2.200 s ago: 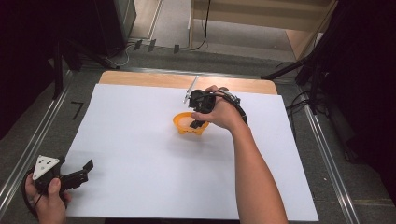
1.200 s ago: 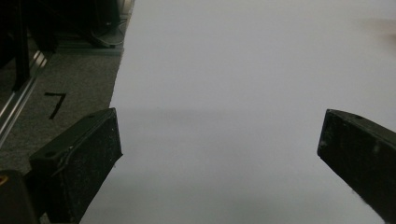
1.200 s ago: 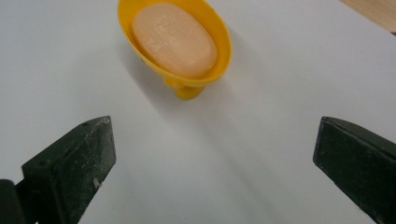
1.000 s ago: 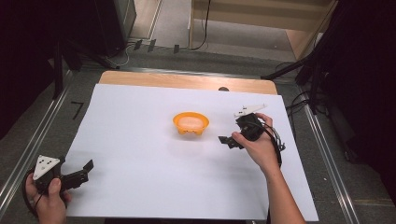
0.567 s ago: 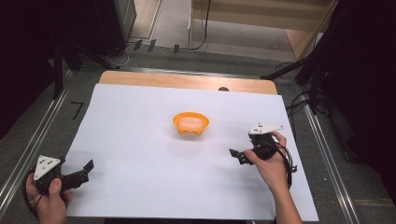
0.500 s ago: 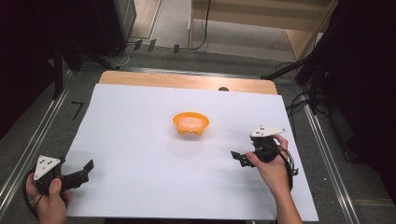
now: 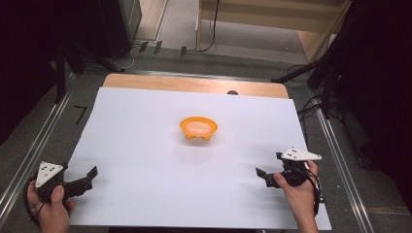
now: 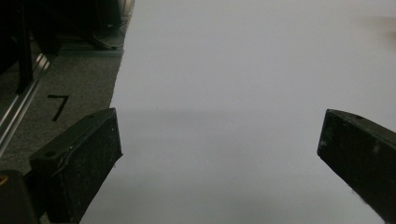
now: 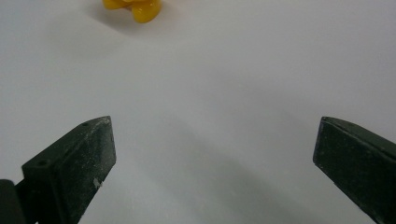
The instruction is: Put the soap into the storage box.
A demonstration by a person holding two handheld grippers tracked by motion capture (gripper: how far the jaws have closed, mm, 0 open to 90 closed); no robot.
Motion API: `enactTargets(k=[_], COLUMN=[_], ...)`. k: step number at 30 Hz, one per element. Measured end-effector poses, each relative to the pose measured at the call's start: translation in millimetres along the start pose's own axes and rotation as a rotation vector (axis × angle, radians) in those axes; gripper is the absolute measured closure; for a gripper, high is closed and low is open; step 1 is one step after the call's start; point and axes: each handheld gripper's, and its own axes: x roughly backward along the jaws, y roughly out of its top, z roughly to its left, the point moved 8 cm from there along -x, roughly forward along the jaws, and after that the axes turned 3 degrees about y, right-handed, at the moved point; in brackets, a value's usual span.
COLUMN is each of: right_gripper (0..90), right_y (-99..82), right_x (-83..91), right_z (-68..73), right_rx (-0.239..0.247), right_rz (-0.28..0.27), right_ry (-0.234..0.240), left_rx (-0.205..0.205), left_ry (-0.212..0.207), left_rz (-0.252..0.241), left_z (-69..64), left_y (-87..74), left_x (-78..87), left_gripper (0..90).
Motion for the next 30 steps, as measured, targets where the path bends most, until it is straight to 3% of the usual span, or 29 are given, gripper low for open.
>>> enactTargets(k=[8,11,16,27,30], right_gripper=[0.0,0.0,0.0,0.0,0.0], right_y=[-20.1,-26.8,-40.4,-72.7,-85.0], right_x=[20.3,28.3,40.9,72.2,84.6], right_z=[-12.1,-17.0,-25.1,-48.2,-55.8], right_rx=[-0.044,-0.044,-0.075,-0.135,-0.171], right_rz=[-0.039,-0.043,-0.067,-0.122,-0.152], right_ry=[-0.030,-0.078,-0.082,-0.146,-0.168], left_rx=[-0.003,-0.006,-0.003,-0.002,-0.002], left_ry=[0.006,0.005,0.003,0.002,0.001], left_rz=[0.001,0.000,-0.005,-0.006,-0.003], left_z=[-0.1,-0.2,-0.8,-0.6,-0.4], left_y=[0.0,0.0,0.2,0.2,0.1], left_x=[0.0,-0.1,0.2,0.2,0.2], left_gripper=[0.0,0.1,0.1,0.1,0.0])
